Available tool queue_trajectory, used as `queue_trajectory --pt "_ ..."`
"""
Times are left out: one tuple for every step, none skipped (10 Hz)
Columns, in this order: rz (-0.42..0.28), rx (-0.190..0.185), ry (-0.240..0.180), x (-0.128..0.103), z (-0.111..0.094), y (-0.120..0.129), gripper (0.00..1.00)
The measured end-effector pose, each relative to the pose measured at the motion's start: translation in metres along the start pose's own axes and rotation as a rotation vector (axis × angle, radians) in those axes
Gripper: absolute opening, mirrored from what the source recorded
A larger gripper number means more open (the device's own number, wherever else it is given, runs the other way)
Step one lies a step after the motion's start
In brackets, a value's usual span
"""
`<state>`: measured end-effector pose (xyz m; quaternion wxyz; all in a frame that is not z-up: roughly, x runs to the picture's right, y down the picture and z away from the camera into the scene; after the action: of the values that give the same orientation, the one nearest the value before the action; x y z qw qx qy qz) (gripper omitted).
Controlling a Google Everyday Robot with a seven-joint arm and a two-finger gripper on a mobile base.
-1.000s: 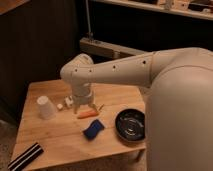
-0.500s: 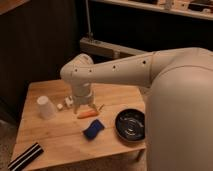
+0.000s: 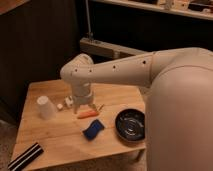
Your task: Place the pepper on the white sponge
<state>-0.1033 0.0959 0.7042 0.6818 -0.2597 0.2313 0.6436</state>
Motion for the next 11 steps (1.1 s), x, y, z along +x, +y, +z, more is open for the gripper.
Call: queue_trajectory --pt "0.000 0.000 0.000 0.000 0.000 0.000 0.65" --pt "0.000 0.000 0.000 0.000 0.000 0.000 0.65" --pt "0.000 0.000 0.000 0.000 0.000 0.000 0.65" --pt "0.000 0.000 0.000 0.000 0.000 0.000 0.65" --pt "0.000 0.000 0.000 0.000 0.000 0.000 0.65" --pt "0.000 0.000 0.000 0.000 0.000 0.000 0.65" --pt "0.000 0.000 0.002 0.000 0.001 0.000 0.65" --pt "0.005 0.006 0.004 -0.001 0.002 -0.001 0.65" --pt "0.007 0.022 0.008 -0.006 0.009 -0.006 0.65" --pt "-0.014 0.006 0.007 -0.015 0.020 -0.011 0.65" --pt "-0.040 -0.016 0.000 -0.024 0.033 -0.020 0.65"
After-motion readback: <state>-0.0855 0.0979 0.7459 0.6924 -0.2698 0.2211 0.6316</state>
